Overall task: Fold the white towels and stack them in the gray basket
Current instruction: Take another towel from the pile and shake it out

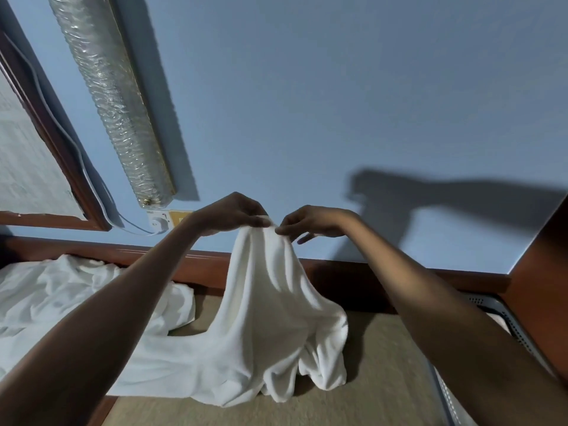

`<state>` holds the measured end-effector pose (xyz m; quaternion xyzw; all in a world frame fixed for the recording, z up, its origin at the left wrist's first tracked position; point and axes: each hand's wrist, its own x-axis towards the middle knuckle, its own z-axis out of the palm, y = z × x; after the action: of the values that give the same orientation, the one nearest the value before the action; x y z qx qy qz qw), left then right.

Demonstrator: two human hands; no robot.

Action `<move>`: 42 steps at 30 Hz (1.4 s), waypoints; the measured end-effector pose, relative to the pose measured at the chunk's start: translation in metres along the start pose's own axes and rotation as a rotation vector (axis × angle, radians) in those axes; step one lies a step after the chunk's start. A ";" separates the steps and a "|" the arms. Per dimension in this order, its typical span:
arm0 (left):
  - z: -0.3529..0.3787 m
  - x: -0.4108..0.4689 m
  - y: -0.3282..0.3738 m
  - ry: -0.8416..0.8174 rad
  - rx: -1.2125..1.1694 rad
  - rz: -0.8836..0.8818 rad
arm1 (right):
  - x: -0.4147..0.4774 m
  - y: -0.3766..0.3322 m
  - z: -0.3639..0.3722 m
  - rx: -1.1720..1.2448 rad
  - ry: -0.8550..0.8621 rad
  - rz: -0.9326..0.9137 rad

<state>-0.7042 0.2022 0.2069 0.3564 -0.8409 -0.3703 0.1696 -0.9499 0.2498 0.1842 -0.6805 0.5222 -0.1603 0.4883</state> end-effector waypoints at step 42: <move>0.007 0.025 -0.025 -0.227 -0.042 -0.038 | 0.020 0.031 -0.003 -0.020 0.020 0.052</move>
<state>-0.7136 0.1758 0.1843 0.3243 -0.8398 -0.4291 0.0736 -0.9616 0.2320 0.1537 -0.6700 0.5461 -0.1490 0.4803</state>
